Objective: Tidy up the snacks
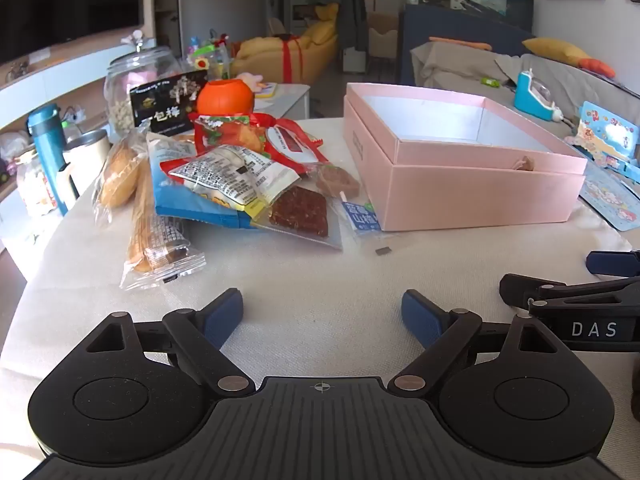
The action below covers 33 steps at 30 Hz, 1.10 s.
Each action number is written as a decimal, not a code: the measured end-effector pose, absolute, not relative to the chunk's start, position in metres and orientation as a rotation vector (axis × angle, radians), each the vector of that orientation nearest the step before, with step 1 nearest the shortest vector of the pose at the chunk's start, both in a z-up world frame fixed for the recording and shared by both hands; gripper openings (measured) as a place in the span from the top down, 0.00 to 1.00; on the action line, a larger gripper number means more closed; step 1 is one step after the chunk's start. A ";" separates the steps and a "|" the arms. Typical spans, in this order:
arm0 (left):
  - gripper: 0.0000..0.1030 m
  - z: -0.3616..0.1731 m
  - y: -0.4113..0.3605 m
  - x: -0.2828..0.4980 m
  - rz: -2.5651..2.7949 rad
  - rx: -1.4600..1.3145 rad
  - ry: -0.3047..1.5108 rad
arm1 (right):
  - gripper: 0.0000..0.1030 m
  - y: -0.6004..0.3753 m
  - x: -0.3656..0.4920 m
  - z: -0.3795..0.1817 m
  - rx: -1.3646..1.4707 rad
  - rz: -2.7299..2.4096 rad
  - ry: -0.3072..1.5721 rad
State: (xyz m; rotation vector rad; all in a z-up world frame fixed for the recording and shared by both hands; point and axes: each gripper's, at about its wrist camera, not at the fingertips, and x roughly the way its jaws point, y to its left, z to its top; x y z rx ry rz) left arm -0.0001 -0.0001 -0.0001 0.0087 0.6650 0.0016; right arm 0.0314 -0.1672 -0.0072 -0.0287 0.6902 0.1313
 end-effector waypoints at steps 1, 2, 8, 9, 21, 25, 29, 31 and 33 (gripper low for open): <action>0.12 0.000 0.000 0.000 0.003 0.012 0.667 | 0.00 -0.167 0.031 -0.007 -0.027 0.132 0.688; 0.12 0.000 0.000 0.000 0.002 0.009 0.669 | 0.00 -0.167 0.032 -0.007 -0.027 0.132 0.688; 0.12 0.000 0.000 0.000 0.000 0.004 0.671 | 0.00 -0.167 0.031 -0.007 -0.028 0.132 0.688; 0.12 0.000 0.000 0.000 0.000 0.004 0.670 | 0.00 -0.167 0.031 -0.007 -0.028 0.132 0.688; 0.12 0.000 0.000 -0.001 -0.001 0.003 0.670 | 0.00 -0.168 0.031 -0.007 -0.028 0.131 0.691; 0.12 0.000 0.000 0.000 0.000 0.004 0.669 | 0.00 -0.167 0.030 -0.007 -0.027 0.130 0.691; 0.12 0.000 0.000 0.000 -0.001 0.002 0.670 | 0.00 -0.167 0.032 -0.008 -0.030 0.131 0.691; 0.12 0.000 0.000 0.001 0.000 0.003 0.671 | 0.00 -0.168 0.031 -0.007 -0.029 0.131 0.691; 0.12 0.000 0.000 0.003 0.001 0.006 0.671 | 0.00 -0.168 0.030 -0.007 -0.029 0.131 0.691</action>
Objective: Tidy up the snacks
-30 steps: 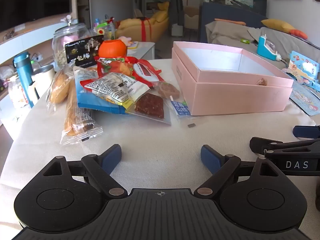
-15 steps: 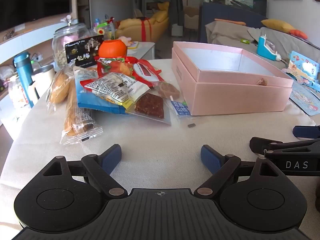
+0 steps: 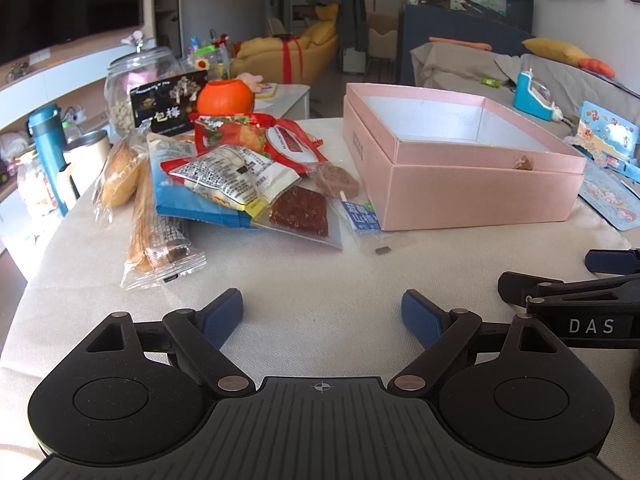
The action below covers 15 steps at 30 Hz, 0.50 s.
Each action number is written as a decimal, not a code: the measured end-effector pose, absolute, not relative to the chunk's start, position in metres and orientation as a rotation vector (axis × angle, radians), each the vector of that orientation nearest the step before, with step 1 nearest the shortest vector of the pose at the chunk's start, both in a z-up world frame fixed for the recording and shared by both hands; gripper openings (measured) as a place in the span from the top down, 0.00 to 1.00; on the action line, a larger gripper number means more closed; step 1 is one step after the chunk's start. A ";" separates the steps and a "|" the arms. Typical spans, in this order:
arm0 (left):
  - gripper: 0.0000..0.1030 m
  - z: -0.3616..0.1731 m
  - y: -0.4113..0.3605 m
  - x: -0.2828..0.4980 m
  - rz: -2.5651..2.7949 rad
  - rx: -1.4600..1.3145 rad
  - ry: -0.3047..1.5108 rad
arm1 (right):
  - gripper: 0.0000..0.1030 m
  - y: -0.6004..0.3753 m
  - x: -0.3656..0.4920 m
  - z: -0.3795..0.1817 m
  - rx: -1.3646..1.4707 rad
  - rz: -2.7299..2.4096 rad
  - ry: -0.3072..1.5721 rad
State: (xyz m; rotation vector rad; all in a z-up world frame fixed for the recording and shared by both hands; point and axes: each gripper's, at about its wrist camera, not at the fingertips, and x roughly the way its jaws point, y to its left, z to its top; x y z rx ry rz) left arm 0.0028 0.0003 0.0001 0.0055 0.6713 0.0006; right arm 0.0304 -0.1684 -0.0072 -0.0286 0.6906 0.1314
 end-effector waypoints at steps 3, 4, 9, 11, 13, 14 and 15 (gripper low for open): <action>0.12 0.000 0.000 0.003 0.001 0.006 0.672 | 0.00 -0.169 0.030 -0.007 -0.028 0.131 0.690; 0.12 0.000 0.000 0.003 0.001 0.006 0.672 | 0.00 -0.169 0.029 -0.007 -0.029 0.130 0.690; 0.12 0.000 0.000 0.003 0.001 0.005 0.672 | 0.00 -0.169 0.031 -0.007 -0.029 0.130 0.692; 0.12 0.000 0.000 0.003 0.001 0.005 0.671 | 0.00 -0.169 0.031 -0.007 -0.029 0.130 0.692; 0.12 0.000 0.000 0.003 0.001 0.005 0.672 | 0.00 -0.169 0.030 -0.007 -0.029 0.130 0.691; 0.12 0.000 0.000 0.003 0.001 0.006 0.671 | 0.00 -0.169 0.031 -0.007 -0.029 0.130 0.692; 0.12 0.000 0.000 0.003 0.001 0.005 0.671 | 0.00 -0.169 0.031 -0.007 -0.029 0.130 0.692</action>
